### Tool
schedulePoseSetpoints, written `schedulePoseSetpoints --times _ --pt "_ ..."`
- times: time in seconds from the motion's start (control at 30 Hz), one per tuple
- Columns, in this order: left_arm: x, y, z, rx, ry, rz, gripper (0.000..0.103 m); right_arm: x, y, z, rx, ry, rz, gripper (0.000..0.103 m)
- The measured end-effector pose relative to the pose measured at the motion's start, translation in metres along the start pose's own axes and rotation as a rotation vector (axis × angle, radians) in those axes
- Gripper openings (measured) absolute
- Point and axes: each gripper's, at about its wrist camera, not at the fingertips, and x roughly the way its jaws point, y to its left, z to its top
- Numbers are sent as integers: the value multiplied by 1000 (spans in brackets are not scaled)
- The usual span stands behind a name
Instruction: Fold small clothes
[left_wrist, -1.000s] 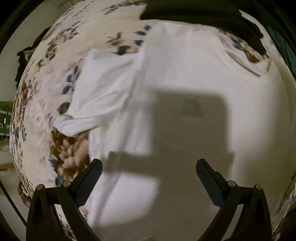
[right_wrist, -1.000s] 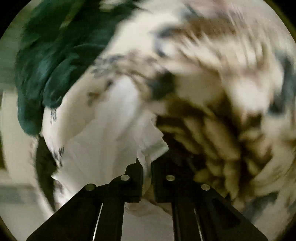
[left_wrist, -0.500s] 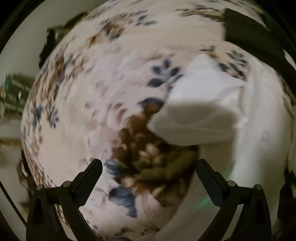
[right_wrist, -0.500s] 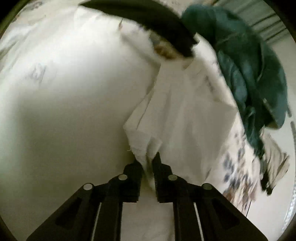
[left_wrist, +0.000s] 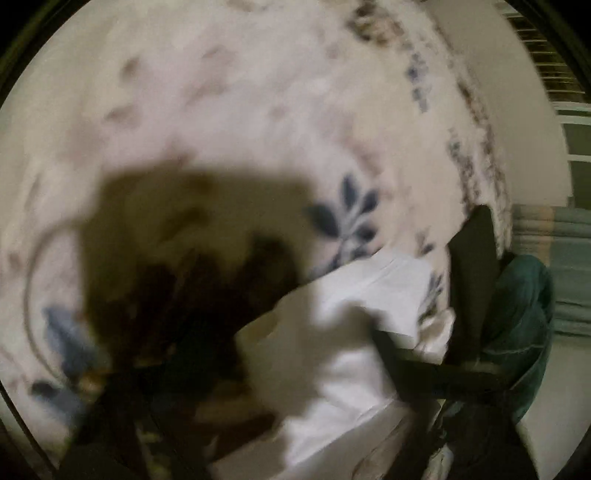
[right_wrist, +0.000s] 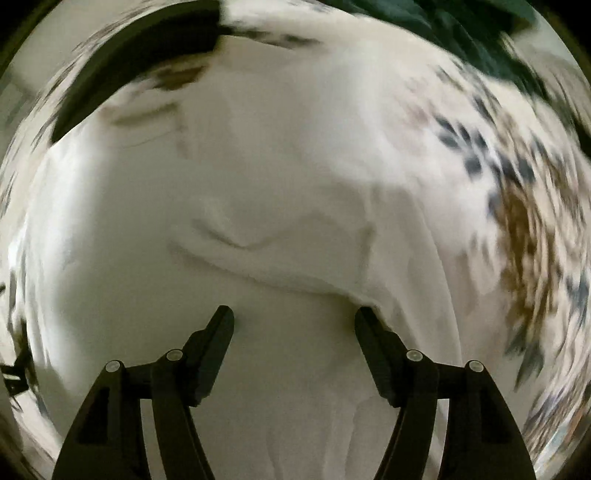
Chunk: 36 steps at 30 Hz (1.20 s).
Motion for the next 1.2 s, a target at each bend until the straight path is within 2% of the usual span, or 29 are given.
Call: schedulePoseSetpoints --times 0.03,0.07,0.13,0.17,0.23,0.27,0.33,0.37,0.43,0.5,0.53,0.57,0.6,0.67,0.77,0.8,0.87,0.93,1.0,1.03,1.1,1.2 --pt "-2 -10 0 40 -11 -7 3 0 -2 -3 30 -1 2 70" --pt "-5 -17 2 73 -33 -7 3 0 -2 -4 40 -3 0 70" --pt "-21 -52 -7 265 -137 17 3 -1 0 -9 59 -9 -2 70" --pt "-24 -63 -11 338 -165 28 3 -1 0 -9 63 -11 -2 70" --pt "-34 -104 -39 550 -220 16 3 -1 -1 -12 71 -11 -3 70" --pt "-35 -117 -52 619 -225 8 3 -2 -3 -15 77 -12 -3 70" --pt "-28 -149 -100 823 -173 -39 4 -2 -4 -19 84 -11 -5 70" --pt "-21 -156 -114 876 -134 -52 4 -2 -4 -21 86 -9 -8 70" --pt "1 -166 -161 1001 22 -80 5 -5 -5 -35 94 -2 -11 70" --pt "21 -167 -194 1102 148 -53 15 -9 -11 -44 103 7 -8 70" --pt "27 -162 -206 1154 165 4 21 -13 -11 -50 109 14 2 70" --pt "27 -157 -210 1180 163 32 40 -18 -18 -53 111 16 6 70" --pt "23 -151 -209 1183 175 28 64 -23 -19 -59 113 14 10 70" --pt "18 -144 -197 1153 177 38 88 -31 -29 -55 113 8 26 70" --pt "7 -136 -165 1117 129 103 88 -44 -30 -55 102 -5 60 70" --pt "4 -135 -145 1109 91 149 88 -45 -40 -35 103 -1 77 70" --pt "3 -135 -124 1089 25 215 88 -49 -36 -3 89 10 137 70" --pt "7 -131 -93 1070 -83 362 88 -54 -7 15 34 10 203 70" --pt "12 -128 -65 1055 -225 571 88 -59 22 47 -37 -2 240 70" --pt "16 -127 -56 1038 -277 649 88 -64 47 60 -83 -7 265 70" --pt "18 -120 -36 1000 -304 719 88 -69 91 94 -139 -4 329 70" --pt "15 -103 -25 938 -291 729 88 -64 176 149 -231 37 370 70"
